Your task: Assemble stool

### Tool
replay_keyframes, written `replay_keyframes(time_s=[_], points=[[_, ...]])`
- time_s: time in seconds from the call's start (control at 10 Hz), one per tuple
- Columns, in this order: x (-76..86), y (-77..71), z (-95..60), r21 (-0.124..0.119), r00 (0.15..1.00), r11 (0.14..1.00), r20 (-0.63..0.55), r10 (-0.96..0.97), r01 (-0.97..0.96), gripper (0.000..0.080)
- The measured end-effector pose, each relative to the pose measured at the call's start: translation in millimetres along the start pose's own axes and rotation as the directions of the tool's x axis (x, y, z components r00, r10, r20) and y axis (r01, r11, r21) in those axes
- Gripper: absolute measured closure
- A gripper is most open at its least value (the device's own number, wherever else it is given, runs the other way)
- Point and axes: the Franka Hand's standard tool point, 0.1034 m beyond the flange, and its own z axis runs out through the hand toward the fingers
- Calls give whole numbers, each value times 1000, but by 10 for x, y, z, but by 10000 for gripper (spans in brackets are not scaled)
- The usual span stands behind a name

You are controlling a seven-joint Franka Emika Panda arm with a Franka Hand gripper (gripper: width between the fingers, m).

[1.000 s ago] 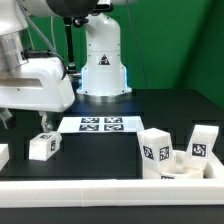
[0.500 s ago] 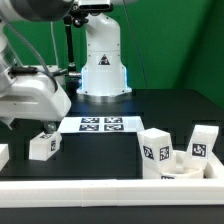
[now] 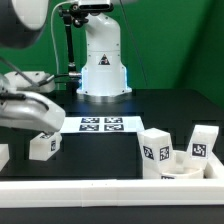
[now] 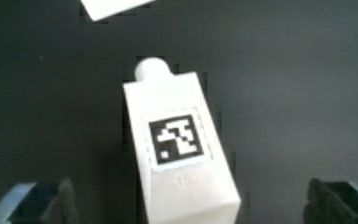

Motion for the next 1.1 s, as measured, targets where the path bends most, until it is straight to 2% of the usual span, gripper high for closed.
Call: replay_keyframes(time_s=[0.5,0.9,1.0,1.1], points=[[124,-93,164,-9,1000,1000,-26,-14,13,151],[208,-21,303,-12,999,1000,-48,1,-2,151],[212,-8,330,-12,999,1000,-46,4,-5,288],[212,-8,330,-12,999,1000,-46,4,-5,288]])
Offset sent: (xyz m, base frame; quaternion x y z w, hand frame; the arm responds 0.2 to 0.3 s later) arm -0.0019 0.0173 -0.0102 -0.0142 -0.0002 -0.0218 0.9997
